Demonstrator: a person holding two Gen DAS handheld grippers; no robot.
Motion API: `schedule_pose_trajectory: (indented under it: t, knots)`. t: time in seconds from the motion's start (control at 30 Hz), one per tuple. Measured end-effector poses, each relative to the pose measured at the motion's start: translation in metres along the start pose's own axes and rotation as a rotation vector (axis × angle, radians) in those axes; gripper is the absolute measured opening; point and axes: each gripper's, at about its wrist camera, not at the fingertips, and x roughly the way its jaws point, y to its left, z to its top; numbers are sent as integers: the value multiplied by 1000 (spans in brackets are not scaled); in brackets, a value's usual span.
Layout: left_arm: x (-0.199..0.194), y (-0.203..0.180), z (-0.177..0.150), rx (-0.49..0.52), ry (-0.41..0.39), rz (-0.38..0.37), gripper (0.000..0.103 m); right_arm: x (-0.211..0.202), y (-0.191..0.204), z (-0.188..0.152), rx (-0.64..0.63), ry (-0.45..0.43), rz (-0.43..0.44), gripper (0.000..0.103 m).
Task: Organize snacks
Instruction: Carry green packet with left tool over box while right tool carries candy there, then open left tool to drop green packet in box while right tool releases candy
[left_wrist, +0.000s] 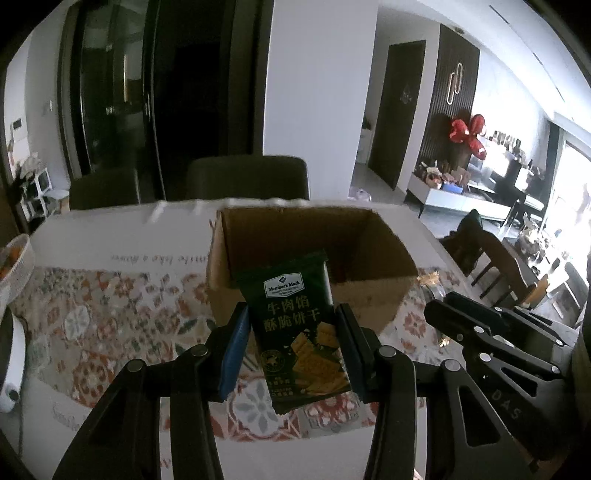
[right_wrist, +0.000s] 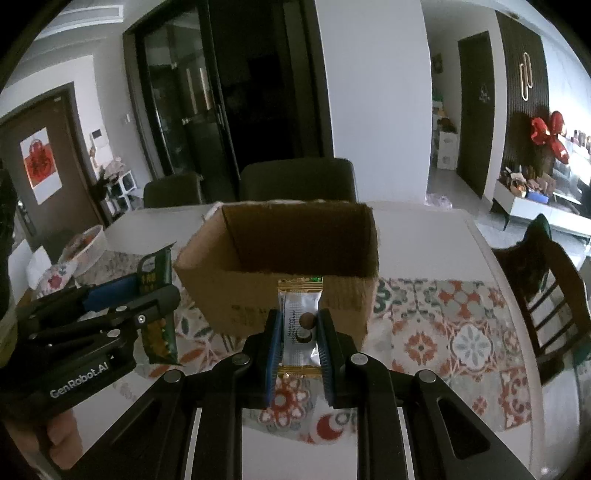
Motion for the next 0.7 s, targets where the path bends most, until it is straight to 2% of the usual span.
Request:
schedule_pose_trajectory:
  t: [0.33,0.7]
  knots:
    - [20,16,45,-2,-20,-36,46,23,10,41,-33,-32,-11,20]
    - [60,27,76,41,-27,-44,46,71,7,66,-19,-2,2,20]
